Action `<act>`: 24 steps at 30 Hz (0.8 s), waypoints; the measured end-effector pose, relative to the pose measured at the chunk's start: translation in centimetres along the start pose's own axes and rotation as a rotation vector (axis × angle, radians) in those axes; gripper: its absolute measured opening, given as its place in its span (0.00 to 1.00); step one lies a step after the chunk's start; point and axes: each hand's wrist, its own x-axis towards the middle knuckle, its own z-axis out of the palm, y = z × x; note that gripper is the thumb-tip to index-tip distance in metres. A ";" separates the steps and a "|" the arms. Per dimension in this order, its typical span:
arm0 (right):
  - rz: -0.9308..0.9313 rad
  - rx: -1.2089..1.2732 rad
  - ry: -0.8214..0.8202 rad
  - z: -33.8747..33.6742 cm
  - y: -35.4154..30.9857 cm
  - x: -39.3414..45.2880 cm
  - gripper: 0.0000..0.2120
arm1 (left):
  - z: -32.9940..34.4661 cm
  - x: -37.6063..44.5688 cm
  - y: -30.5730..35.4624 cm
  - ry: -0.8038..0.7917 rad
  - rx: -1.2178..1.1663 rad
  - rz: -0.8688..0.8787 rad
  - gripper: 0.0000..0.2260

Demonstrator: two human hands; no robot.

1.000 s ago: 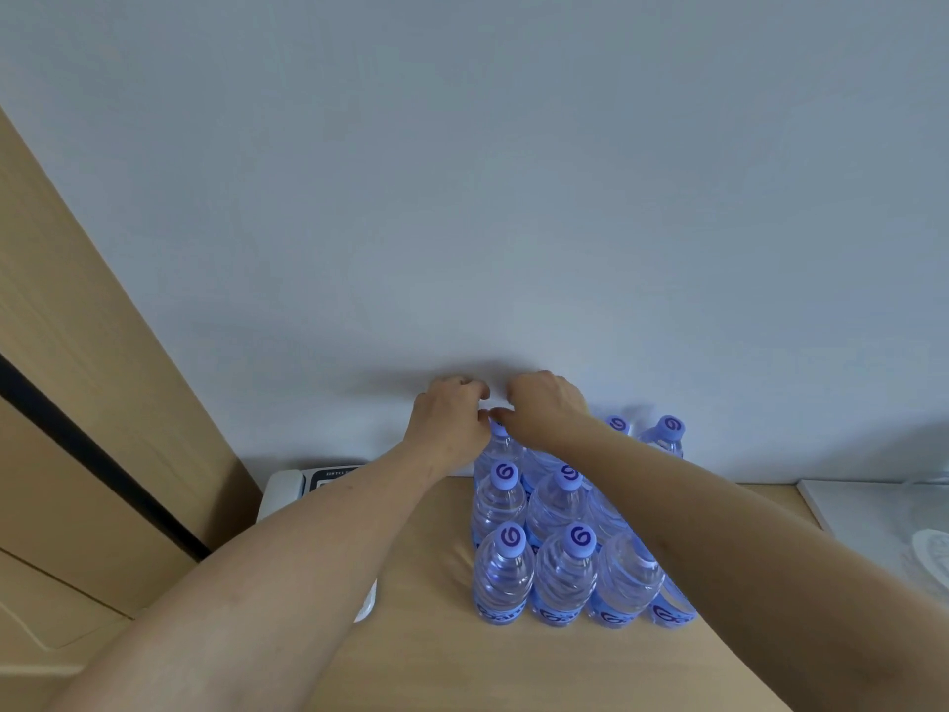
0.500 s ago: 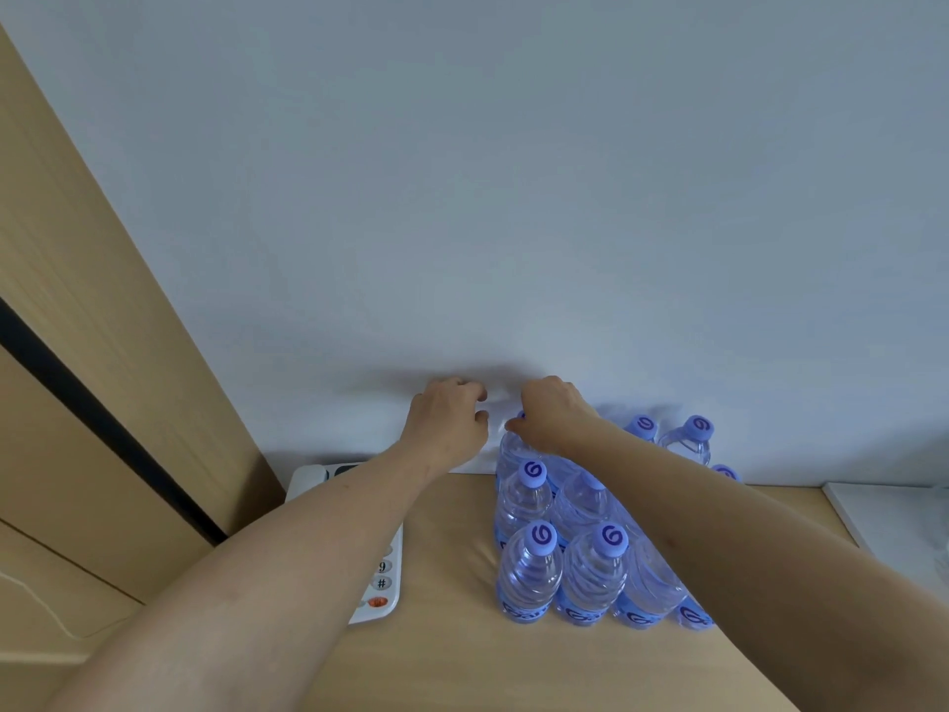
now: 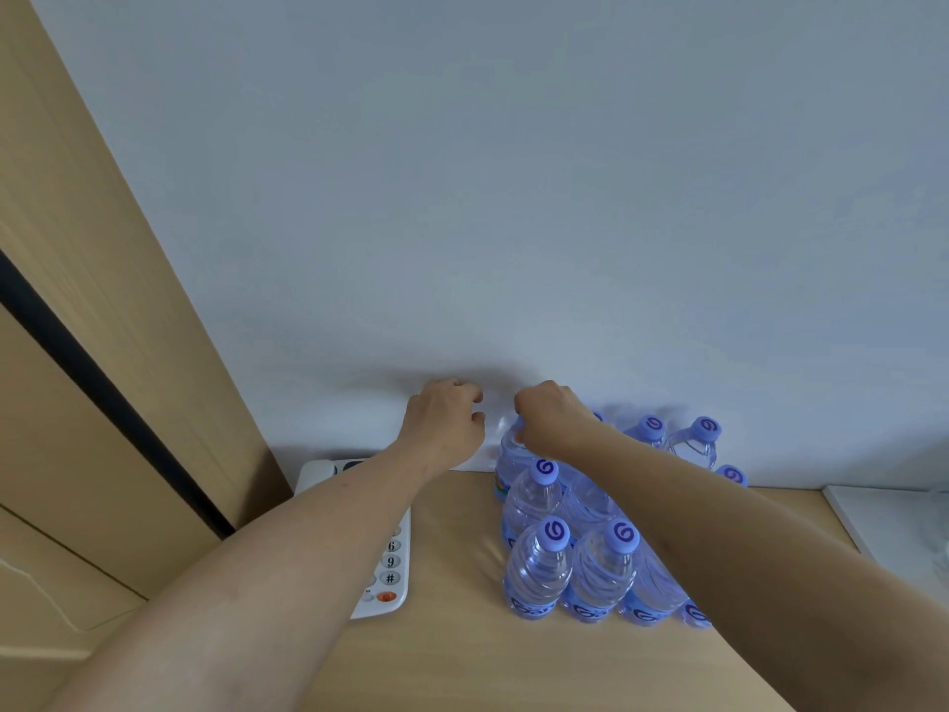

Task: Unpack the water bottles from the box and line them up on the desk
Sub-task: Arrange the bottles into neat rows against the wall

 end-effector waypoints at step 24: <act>0.010 0.019 -0.067 -0.9 0.7 0.5 0.11 | 0.6 0.2 -0.2 -0.016 -0.011 -0.012 0.14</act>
